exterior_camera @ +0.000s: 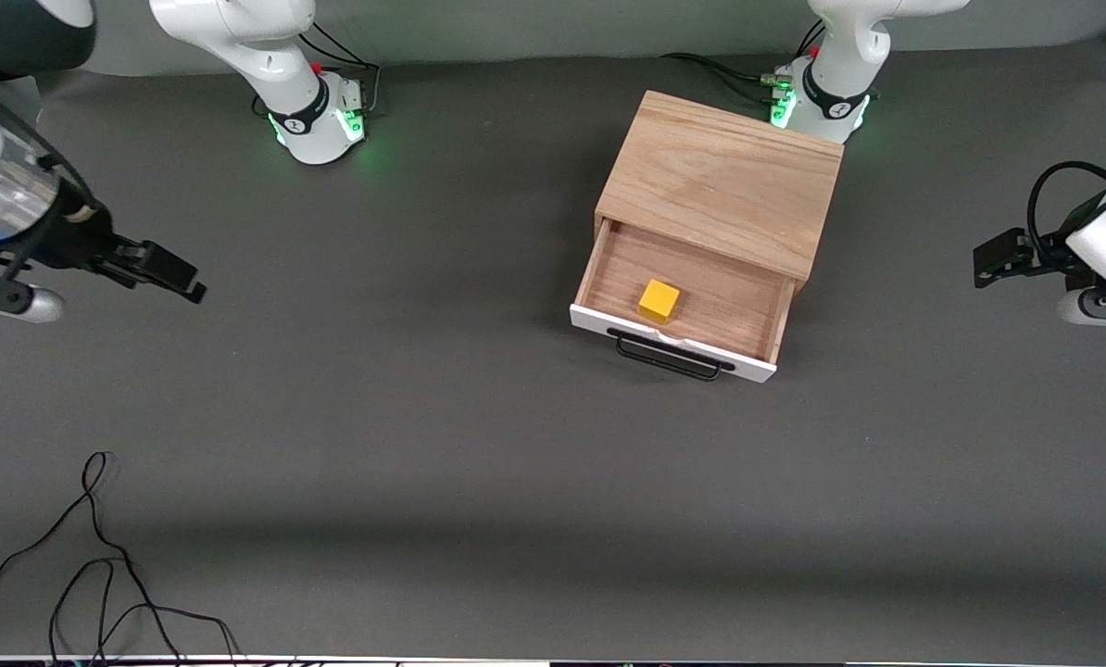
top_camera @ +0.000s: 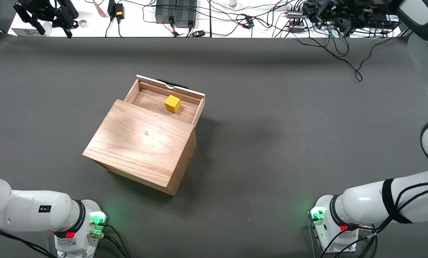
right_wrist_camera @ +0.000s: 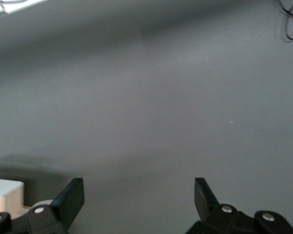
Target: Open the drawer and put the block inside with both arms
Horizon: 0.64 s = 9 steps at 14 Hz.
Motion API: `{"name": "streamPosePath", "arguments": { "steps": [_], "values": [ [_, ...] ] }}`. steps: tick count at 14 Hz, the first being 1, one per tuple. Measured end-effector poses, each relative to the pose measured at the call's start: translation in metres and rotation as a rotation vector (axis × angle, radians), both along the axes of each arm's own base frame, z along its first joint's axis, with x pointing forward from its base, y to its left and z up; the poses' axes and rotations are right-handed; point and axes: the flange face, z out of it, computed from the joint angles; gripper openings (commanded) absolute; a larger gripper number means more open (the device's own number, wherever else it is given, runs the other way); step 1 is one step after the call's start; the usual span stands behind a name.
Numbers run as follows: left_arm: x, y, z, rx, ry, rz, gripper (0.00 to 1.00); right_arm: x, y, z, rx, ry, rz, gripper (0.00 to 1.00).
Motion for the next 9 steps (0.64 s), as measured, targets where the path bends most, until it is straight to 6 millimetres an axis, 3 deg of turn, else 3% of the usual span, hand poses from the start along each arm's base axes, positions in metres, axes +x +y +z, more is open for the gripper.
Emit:
{"name": "streamPosePath", "arguments": {
  "steps": [2,9],
  "values": [
    [-0.001,0.0,0.003,-0.001,-0.005,0.0,1.0,-0.008,-0.012,-0.004,-0.028,0.004,0.069,1.0],
    [-0.001,0.0,0.003,-0.002,-0.004,0.0,1.0,-0.009,-0.015,-0.015,-0.045,0.017,0.207,1.0]
  ]
}}
